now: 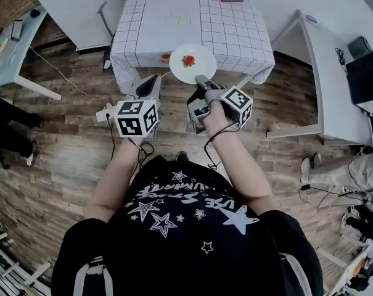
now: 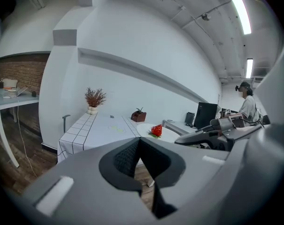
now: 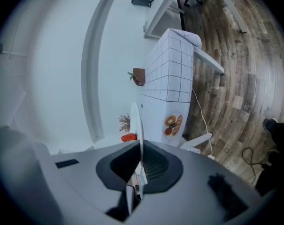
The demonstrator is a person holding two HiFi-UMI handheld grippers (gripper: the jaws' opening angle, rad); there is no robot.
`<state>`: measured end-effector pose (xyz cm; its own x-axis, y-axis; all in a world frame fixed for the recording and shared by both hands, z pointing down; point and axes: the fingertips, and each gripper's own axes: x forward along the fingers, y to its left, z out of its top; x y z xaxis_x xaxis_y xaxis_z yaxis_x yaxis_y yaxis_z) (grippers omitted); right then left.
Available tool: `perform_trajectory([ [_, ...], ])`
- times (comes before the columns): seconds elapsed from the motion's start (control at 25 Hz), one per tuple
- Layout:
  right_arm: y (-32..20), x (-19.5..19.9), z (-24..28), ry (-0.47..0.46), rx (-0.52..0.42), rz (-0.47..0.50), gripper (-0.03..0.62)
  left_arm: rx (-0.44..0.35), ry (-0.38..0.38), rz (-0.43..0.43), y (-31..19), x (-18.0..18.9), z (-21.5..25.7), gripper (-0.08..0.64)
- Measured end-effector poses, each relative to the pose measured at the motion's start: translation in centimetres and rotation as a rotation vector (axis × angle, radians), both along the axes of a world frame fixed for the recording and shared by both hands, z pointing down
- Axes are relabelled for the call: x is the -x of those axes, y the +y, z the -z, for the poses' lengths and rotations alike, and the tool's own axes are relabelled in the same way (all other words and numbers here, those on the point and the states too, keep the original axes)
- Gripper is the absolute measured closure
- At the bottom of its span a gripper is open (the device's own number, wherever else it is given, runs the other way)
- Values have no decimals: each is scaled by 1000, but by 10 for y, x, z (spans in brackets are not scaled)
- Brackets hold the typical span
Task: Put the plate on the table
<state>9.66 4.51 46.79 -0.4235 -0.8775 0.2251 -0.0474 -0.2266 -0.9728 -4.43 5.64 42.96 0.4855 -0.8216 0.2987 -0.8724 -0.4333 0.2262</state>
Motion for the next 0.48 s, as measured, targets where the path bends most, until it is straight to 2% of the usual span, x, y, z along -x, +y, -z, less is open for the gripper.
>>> perform_trajectory([
  [0.16, -17, -14, 0, 1, 3, 17, 572, -1, -1, 43, -9, -4, 2, 554],
  [0.32, -27, -20, 5, -24, -20, 23, 572, 11, -7, 51, -13, -11, 1, 554],
  [0.48, -32, -18, 4, -34, 27, 43, 572, -8, -21, 46, -26, -16, 6, 554],
])
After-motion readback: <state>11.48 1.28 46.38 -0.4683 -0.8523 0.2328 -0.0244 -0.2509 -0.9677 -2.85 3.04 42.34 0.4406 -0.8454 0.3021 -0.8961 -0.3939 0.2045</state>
